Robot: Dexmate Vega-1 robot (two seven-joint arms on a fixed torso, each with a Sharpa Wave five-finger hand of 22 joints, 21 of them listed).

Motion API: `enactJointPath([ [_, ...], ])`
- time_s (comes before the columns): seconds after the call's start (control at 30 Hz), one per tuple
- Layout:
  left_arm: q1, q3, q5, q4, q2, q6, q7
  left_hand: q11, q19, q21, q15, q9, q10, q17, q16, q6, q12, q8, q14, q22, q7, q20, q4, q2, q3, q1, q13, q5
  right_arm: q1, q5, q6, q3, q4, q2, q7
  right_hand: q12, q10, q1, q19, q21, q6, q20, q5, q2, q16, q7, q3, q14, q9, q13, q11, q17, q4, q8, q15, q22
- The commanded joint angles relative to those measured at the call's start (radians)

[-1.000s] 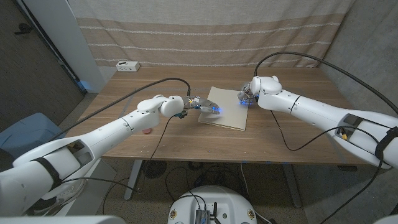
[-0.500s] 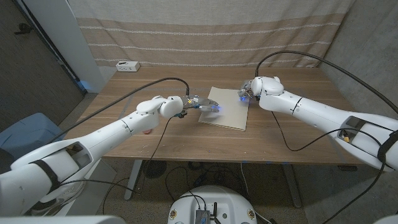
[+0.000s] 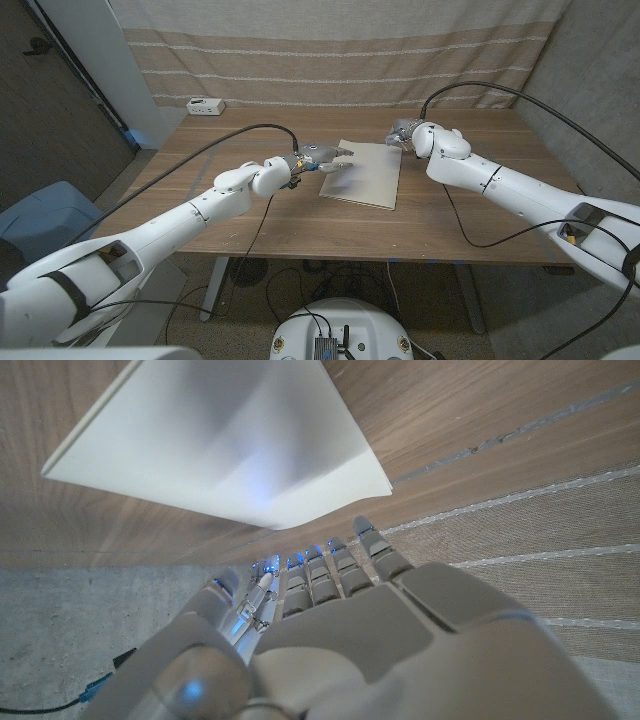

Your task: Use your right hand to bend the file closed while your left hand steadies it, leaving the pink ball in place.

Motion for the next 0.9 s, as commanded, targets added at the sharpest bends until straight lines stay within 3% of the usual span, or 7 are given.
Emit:
enactJointPath([
  [0.03,0.056,-0.061,-0.079,0.009,-0.009,-0.046,0.157,0.003,0.029,0.006,-0.015,0.002,0.013,0.003,0.006,0.015,0.010,0.008,0.016,0.005,0.006,-0.013,-0.008,0.016,0.009,0.015,0.003,-0.002,-0.164,0.135,0.077,0.197,-0.100,-0.033,-0.192,-0.002,-0.009,-0.010,-0.001,-0.002,-0.009,0.005,-0.001,-0.003,-0.006,0.001,-0.007,-0.006,0.003,0.002,0.004,0.003,-0.002,-0.003,-0.020,-0.001],
  [0.17,0.066,-0.078,-0.115,0.017,-0.013,-0.060,0.175,0.005,0.030,0.004,-0.015,0.002,0.014,0.003,0.005,0.016,0.009,0.008,0.017,0.005,0.007,-0.009,-0.010,0.018,0.011,0.018,0.003,-0.003,-0.208,0.205,0.129,0.255,-0.107,-0.031,-0.250,-0.005,-0.021,-0.015,-0.003,-0.003,-0.022,0.007,-0.001,-0.005,-0.009,0.003,-0.013,-0.009,0.003,0.002,0.005,0.003,-0.003,-0.004,-0.016,-0.002],
  [0.4,0.090,-0.111,-0.161,0.009,-0.010,-0.062,0.208,0.019,0.038,-0.001,-0.004,0.003,0.017,0.003,0.002,0.029,0.009,0.011,0.020,0.005,-0.003,0.011,-0.015,0.022,0.017,0.026,0.003,-0.006,-0.318,0.402,0.313,0.399,-0.080,0.002,-0.374,-0.011,-0.047,-0.028,-0.012,-0.007,-0.056,0.013,-0.002,-0.007,-0.016,0.011,-0.028,-0.026,0.002,0.003,0.016,0.006,-0.001,-0.007,0.003,-0.002],
  [0.47,0.098,-0.122,-0.186,0.013,-0.012,-0.073,0.216,0.034,0.042,-0.003,0.005,0.003,0.015,0.004,0.003,0.032,0.008,0.011,0.025,0.006,-0.006,0.027,-0.016,0.023,0.019,0.029,0.003,-0.009,-0.341,0.449,0.365,0.424,-0.069,0.011,-0.392,-0.016,-0.069,-0.034,-0.022,-0.010,-0.080,0.017,-0.001,-0.008,-0.022,0.009,-0.036,-0.039,0.002,0.003,0.019,0.007,-0.001,-0.010,0.016,-0.002],
  [0.7,0.122,-0.161,-0.316,0.047,-0.028,-0.136,0.216,0.031,0.017,-0.023,0.022,0.004,-0.012,0.006,-0.001,0.008,-0.002,0.001,0.020,0.009,-0.019,0.055,-0.017,0.023,0.022,0.031,0.004,-0.015,-0.401,0.575,0.508,0.482,-0.037,0.033,-0.436,-0.022,-0.127,-0.058,-0.045,-0.020,-0.132,0.024,0.002,-0.009,-0.036,0.006,-0.063,-0.075,0.002,0.004,0.022,0.013,0.003,-0.008,0.030,-0.003],
  [0.77,0.127,-0.175,-0.378,0.070,-0.040,-0.169,0.204,0.028,0.005,-0.033,0.020,0.004,-0.039,0.007,-0.005,-0.016,-0.009,-0.004,0.003,0.010,-0.020,0.052,-0.018,0.015,0.019,0.030,0.004,-0.018,-0.417,0.617,0.569,0.500,-0.015,0.043,-0.438,-0.023,-0.161,-0.086,-0.062,-0.027,-0.166,0.026,0.002,-0.012,-0.046,0.009,-0.083,-0.095,0.002,0.004,0.022,0.014,0.016,-0.009,0.037,-0.003],
  [0.9,0.129,-0.196,-0.509,0.124,-0.065,-0.235,0.151,0.008,-0.066,-0.078,0.004,0.002,-0.133,0.007,-0.016,-0.114,-0.018,-0.012,-0.110,0.011,-0.042,0.030,-0.018,0.001,0.006,0.022,0.003,-0.017,-0.444,0.701,0.687,0.530,0.033,0.071,-0.432,-0.029,-0.289,-0.171,-0.125,-0.059,-0.263,0.032,-0.001,-0.025,-0.094,0.003,-0.149,-0.187,0.001,0.002,0.029,0.009,0.046,-0.010,0.067,-0.004],
])
